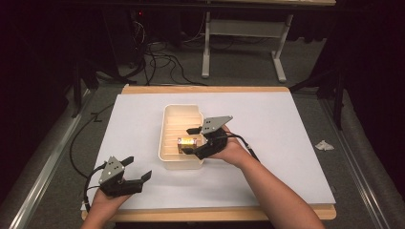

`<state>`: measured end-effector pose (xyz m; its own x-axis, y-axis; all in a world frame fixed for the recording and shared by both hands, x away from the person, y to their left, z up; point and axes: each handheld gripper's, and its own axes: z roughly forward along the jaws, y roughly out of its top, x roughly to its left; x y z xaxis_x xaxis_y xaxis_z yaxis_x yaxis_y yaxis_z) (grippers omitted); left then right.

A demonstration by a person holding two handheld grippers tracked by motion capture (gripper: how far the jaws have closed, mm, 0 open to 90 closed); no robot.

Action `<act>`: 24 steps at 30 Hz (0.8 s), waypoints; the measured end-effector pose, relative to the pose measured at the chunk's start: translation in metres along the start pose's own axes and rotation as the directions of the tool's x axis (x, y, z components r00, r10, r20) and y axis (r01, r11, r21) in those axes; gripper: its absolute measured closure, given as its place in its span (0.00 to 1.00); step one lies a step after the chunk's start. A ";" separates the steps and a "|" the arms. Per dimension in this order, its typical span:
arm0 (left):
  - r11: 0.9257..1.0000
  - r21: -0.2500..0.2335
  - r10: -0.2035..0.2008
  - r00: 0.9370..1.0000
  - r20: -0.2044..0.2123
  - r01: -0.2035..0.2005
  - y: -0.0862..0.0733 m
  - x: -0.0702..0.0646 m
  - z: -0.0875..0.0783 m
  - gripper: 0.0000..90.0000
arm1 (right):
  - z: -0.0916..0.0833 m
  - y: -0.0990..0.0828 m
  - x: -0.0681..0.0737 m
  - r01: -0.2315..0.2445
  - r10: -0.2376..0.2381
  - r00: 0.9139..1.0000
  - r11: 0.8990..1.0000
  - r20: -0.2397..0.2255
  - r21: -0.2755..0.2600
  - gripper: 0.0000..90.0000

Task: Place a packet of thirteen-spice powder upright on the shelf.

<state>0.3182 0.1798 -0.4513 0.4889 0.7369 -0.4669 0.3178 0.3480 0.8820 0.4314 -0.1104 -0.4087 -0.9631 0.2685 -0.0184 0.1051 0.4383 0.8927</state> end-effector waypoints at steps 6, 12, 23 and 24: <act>1.000 0.000 0.000 1.000 0.001 0.000 0.000 0.000 0.000 0.16 | -0.006 0.001 -0.001 -0.007 0.007 1.000 1.000 0.017 -0.007 0.25; 1.000 -0.002 -0.002 1.000 0.001 0.003 0.001 0.000 0.000 0.17 | -0.014 0.002 0.000 -0.009 0.009 0.999 1.000 0.032 -0.010 0.25; 1.000 -0.010 -0.011 1.000 -0.003 0.011 0.002 0.001 0.001 0.16 | -0.044 -0.011 -0.001 -0.038 0.037 0.989 0.999 0.143 0.007 0.26; 1.000 -0.012 -0.008 1.000 -0.005 0.008 0.002 0.002 0.001 0.16 | -0.048 -0.014 -0.001 -0.046 0.044 0.986 0.999 0.163 0.011 0.26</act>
<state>0.3204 0.1812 -0.4506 0.4821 0.7371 -0.4736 0.3121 0.3606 0.8790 0.4193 -0.1577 -0.3994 -0.9043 0.4237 -0.0524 0.1523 0.4349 0.8875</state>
